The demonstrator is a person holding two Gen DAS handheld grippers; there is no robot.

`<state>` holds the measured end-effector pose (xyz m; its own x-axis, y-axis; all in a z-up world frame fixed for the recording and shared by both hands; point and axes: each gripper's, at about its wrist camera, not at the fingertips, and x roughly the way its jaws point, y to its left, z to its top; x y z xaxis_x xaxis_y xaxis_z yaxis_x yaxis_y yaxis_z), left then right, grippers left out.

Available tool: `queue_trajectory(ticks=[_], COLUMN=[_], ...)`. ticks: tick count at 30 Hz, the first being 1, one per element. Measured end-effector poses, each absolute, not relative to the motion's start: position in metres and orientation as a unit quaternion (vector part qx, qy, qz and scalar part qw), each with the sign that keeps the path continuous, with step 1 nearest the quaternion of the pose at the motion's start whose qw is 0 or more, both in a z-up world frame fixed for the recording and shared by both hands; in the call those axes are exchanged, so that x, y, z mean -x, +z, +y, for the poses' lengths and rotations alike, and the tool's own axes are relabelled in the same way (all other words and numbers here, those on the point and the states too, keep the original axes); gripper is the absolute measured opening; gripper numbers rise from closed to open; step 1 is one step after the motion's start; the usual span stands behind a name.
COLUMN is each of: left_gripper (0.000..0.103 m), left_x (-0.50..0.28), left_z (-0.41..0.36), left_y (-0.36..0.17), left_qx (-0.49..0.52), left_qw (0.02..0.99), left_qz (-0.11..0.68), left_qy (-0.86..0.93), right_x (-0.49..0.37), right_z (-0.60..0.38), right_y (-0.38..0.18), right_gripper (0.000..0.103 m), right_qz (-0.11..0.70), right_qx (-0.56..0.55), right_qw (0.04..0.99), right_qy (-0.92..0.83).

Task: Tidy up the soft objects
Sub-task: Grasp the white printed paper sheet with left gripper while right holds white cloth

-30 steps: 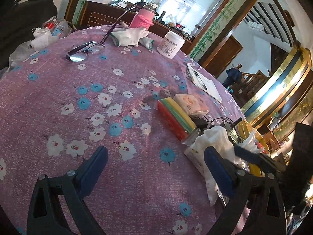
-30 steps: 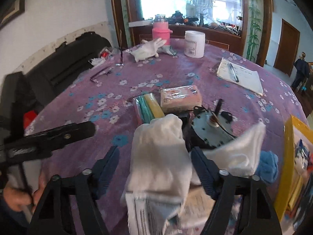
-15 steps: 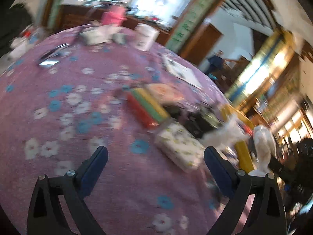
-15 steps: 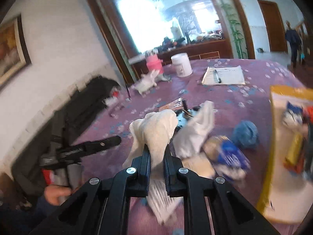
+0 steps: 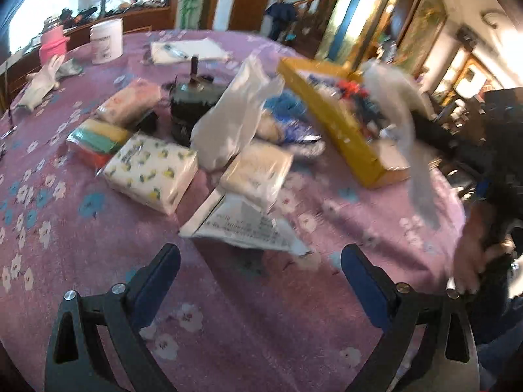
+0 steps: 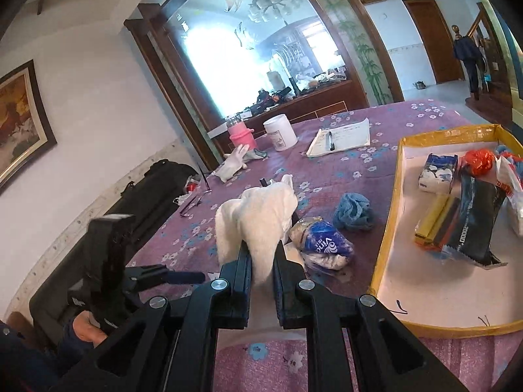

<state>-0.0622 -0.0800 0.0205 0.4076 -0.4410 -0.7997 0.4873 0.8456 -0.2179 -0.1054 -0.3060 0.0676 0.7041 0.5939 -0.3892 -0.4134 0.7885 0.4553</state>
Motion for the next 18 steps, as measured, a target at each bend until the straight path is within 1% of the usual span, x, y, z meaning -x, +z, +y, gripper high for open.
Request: queue_trajectory(ticks=[4,6,8,9,12,18], left_gripper=[0.098,0.096,0.079,0.058,0.048,0.042], left_x=[0.043,0.036,0.03,0.029,0.029,0.039], left_z=[-0.082,-0.085,-0.088,-0.087,-0.077,-0.067], left_y=[0.009,0.006,0.005,0.005,0.006,0.009], left_qx=[0.048,0.052,0.049,0.049,0.08,0.091], left_qw=[0.83,0.838,0.848,0.852,0.848,0.845], left_qz=[0.493,0.492,0.483,0.48,0.478,0.473], left_qy=[-0.255,-0.231,-0.213,-0.205,-0.217,-0.231], right_x=[0.105,0.106,0.109,0.111,0.113,0.113], right_z=[-0.311,-0.312,-0.313,-0.314,-0.316,-0.318], right_y=[0.063,0.062,0.062,0.062,0.061,0.058], right_gripper=[0.013,0.013,0.013,0.013,0.013,0.013], right_qz=[0.265,0.265,0.264,0.263,0.262,0.264], right_qx=[-0.179,-0.181,-0.18,-0.18,-0.18,-0.183], right_qw=[0.906,0.905,0.905,0.905,0.905,0.905], right_qy=[0.278,0.28,0.281,0.281,0.282,0.279])
